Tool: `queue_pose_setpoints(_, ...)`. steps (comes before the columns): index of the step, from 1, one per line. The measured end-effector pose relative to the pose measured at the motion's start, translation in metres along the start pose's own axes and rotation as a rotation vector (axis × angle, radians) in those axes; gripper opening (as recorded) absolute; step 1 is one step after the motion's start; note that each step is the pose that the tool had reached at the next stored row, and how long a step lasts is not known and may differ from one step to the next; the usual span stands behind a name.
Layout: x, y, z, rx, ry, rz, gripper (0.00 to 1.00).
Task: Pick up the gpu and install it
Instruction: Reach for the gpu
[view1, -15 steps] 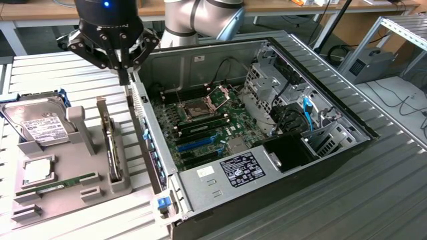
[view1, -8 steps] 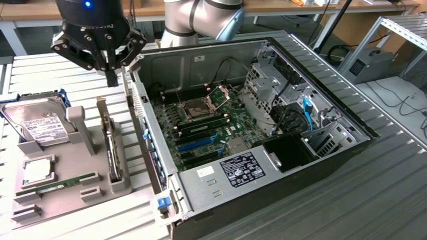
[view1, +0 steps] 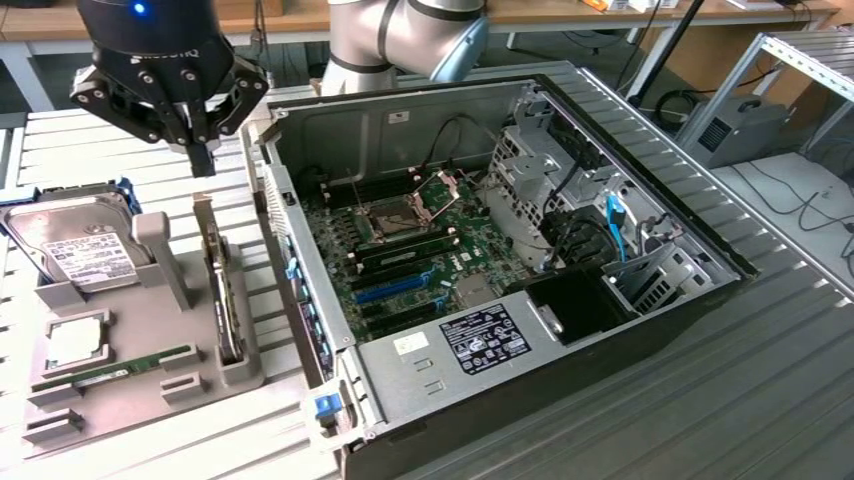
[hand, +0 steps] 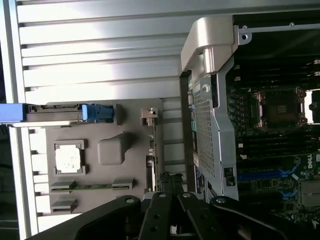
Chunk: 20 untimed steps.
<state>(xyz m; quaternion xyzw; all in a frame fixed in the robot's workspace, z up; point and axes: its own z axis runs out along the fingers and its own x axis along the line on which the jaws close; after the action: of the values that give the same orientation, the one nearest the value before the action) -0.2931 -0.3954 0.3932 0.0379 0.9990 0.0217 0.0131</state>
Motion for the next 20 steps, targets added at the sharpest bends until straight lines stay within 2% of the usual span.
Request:
queue_pose_setpoints(6,0.0077,-0.0002,-0.0001,-0.0001,-0.0001,0.0,0.11)
queue_pose_setpoints(13,0.0082,-0.0009,-0.0002,-0.0001,0.0,0.0,0.11)
queue_pose_setpoints(20,0.0101,-0.0085,-0.0006,-0.0001,0.0,0.0,0.11)
